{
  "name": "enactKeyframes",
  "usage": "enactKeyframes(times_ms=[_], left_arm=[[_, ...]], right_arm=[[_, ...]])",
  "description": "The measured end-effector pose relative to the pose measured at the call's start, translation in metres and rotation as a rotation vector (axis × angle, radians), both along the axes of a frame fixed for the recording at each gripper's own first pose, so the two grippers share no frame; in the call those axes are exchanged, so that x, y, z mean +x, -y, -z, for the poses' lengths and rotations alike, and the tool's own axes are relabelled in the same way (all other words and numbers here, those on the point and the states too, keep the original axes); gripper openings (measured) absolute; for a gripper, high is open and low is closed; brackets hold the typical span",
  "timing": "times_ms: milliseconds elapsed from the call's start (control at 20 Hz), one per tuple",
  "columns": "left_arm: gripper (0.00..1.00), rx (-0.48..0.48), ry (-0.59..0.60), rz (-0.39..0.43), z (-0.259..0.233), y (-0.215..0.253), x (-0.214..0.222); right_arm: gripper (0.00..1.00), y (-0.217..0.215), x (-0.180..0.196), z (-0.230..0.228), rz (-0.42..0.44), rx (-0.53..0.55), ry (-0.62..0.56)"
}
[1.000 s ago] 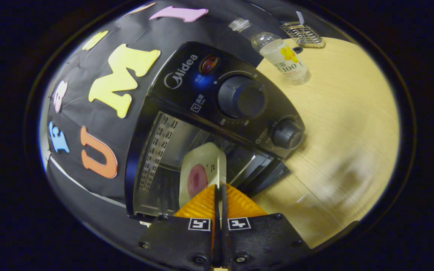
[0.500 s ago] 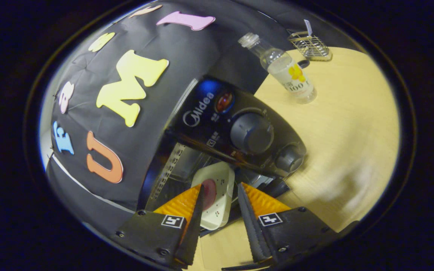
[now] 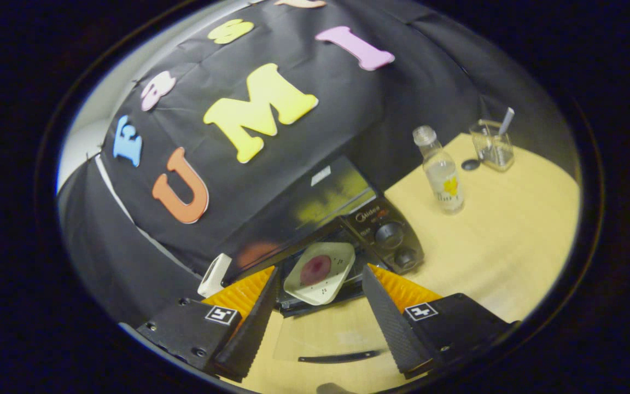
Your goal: Open the electric oven with the left hand, put the food in, and close the electric oven.
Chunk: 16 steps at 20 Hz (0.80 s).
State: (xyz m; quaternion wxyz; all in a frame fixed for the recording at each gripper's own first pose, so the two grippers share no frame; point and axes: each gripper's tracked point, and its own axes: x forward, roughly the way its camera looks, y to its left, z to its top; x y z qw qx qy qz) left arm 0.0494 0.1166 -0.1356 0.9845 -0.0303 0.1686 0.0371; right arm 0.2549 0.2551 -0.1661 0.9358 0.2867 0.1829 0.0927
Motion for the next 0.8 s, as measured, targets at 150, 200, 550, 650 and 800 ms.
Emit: enactKeyframes(times_ms=[150, 200, 550, 650, 800], left_arm=[[0.96, 0.002, 0.022, 0.018, -0.005, 0.003, -0.007], [0.96, -0.001, 0.033, 0.027, -0.008, 0.004, -0.008], [0.96, -0.025, 0.067, 0.09, 0.002, 0.022, -0.01], [0.96, -0.023, 0.049, 0.11, 0.016, 0.032, -0.006], [0.96, -0.042, 0.025, 0.118, 0.041, 0.05, 0.0]], right_arm=[[0.94, 0.027, -0.029, -0.025, 0.008, -0.186, 0.058], [0.94, 0.042, -0.038, -0.035, 0.015, -0.233, 0.068], [0.95, 0.122, -0.105, -0.074, 0.108, -0.46, 0.129], [0.95, 0.139, -0.121, -0.073, 0.12, -0.487, 0.121], [1.0, 0.171, -0.145, -0.064, 0.126, -0.512, 0.091]])
